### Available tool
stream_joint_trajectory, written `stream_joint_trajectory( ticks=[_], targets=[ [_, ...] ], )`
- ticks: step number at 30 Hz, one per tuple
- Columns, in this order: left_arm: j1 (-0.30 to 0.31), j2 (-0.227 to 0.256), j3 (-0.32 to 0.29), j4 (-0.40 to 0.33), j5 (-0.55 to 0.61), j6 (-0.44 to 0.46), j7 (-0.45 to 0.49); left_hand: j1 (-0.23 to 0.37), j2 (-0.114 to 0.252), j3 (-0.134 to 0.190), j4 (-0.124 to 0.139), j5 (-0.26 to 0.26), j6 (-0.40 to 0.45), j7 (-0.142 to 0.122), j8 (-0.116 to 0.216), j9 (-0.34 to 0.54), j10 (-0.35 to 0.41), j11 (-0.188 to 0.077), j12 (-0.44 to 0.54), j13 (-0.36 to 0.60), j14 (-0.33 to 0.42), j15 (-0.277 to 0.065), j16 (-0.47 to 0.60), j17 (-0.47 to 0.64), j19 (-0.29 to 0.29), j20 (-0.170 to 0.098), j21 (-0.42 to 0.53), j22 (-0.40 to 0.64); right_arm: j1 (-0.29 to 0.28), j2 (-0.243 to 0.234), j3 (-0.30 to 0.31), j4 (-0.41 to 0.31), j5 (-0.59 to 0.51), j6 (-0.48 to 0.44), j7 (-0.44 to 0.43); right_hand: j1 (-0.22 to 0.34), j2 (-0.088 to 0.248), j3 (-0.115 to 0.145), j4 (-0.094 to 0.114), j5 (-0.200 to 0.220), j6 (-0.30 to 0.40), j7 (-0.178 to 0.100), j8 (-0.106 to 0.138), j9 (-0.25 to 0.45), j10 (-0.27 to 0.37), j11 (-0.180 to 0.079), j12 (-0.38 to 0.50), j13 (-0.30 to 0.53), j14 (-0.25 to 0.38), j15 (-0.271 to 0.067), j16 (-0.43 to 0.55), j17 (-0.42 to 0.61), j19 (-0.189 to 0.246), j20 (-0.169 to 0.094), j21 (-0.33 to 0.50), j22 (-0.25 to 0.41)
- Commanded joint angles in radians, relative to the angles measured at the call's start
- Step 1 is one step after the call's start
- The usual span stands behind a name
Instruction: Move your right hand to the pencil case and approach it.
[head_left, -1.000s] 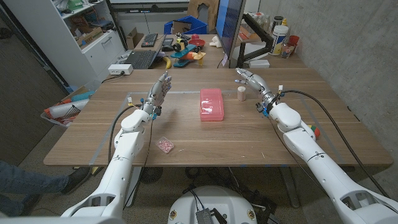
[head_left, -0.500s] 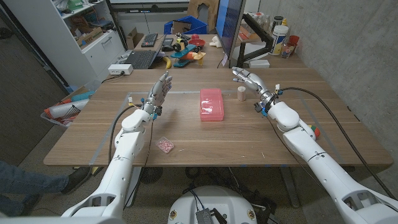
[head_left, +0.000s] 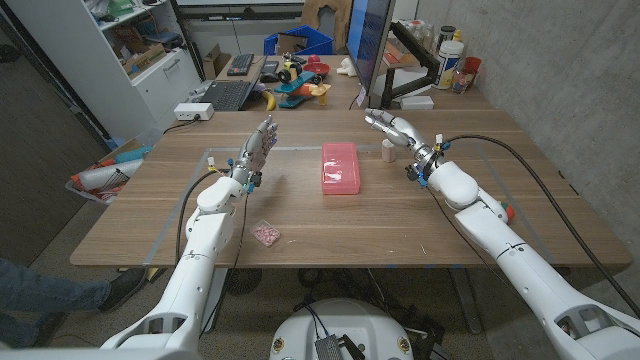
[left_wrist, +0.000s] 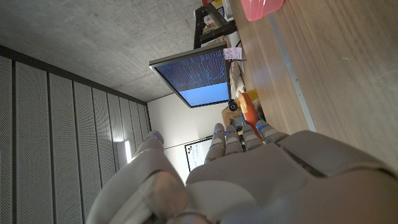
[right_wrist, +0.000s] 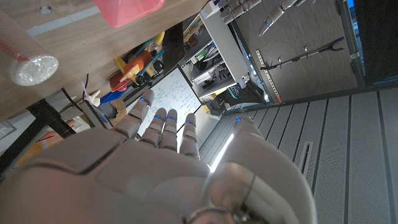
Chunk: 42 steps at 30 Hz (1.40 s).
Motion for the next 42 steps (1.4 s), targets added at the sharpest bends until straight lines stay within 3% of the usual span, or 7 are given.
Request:
stream_joint_trajectory(
  ticks=[1, 6, 13, 42],
  targets=[
    [0.002, 0.002, 0.001, -0.003, 0.001, 0.007, 0.0, 0.001, 0.008, 0.003, -0.009, -0.002, 0.005, 0.002, 0.007, 0.005, 0.004, -0.003, 0.007, -0.001, 0.003, -0.004, 0.005, 0.004, 0.0, 0.01, -0.003, 0.003, 0.009, -0.022, -0.026, -0.045, -0.098, -0.039, -0.014, -0.008, 0.0, -0.005, -0.003, 0.009, 0.006, -0.013, 0.006, 0.0, 0.011, -0.014, -0.005, 0.001, 0.016, -0.002, 0.008, -0.004, -0.022, 0.004, -0.016, 0.002],
    [0.001, 0.006, 0.001, -0.006, 0.003, 0.01, -0.002, 0.001, 0.008, 0.003, -0.009, -0.002, 0.006, 0.002, 0.007, 0.005, 0.004, -0.002, 0.006, -0.001, 0.003, -0.006, 0.005, 0.004, 0.0, 0.013, -0.004, 0.003, 0.016, -0.028, -0.04, -0.057, -0.14, -0.054, -0.022, -0.01, -0.001, -0.006, -0.004, 0.009, 0.01, -0.017, 0.007, 0.0, 0.018, -0.016, -0.004, 0.001, 0.014, -0.001, 0.007, -0.007, -0.027, 0.004, -0.022, 0.002],
    [0.002, 0.01, 0.002, -0.013, 0.004, 0.016, -0.003, 0.001, 0.009, 0.002, -0.01, -0.002, 0.009, 0.001, 0.008, 0.005, 0.005, -0.003, 0.006, -0.001, 0.004, -0.007, 0.005, 0.004, -0.001, 0.017, -0.006, 0.003, 0.026, -0.03, -0.055, -0.059, -0.166, -0.061, -0.02, -0.014, -0.002, -0.008, -0.005, 0.01, 0.013, -0.025, 0.006, 0.0, 0.015, -0.024, -0.009, 0.001, 0.0, -0.008, 0.0, -0.014, -0.029, 0.037, -0.033, 0.003],
    [-0.006, 0.012, 0.003, 0.001, 0.009, 0.012, -0.004, -0.001, 0.012, 0.001, -0.013, -0.004, 0.015, -0.003, 0.007, 0.005, 0.007, -0.008, 0.006, -0.001, 0.004, -0.009, 0.005, 0.004, 0.0, 0.025, -0.014, 0.004, 0.05, -0.05, -0.103, -0.085, -0.291, -0.091, -0.028, -0.022, 0.001, -0.009, -0.006, 0.011, 0.018, -0.036, 0.005, 0.0, 0.012, -0.032, -0.016, 0.002, -0.005, -0.005, 0.0, -0.025, -0.024, 0.058, -0.049, 0.004]
  ],
)
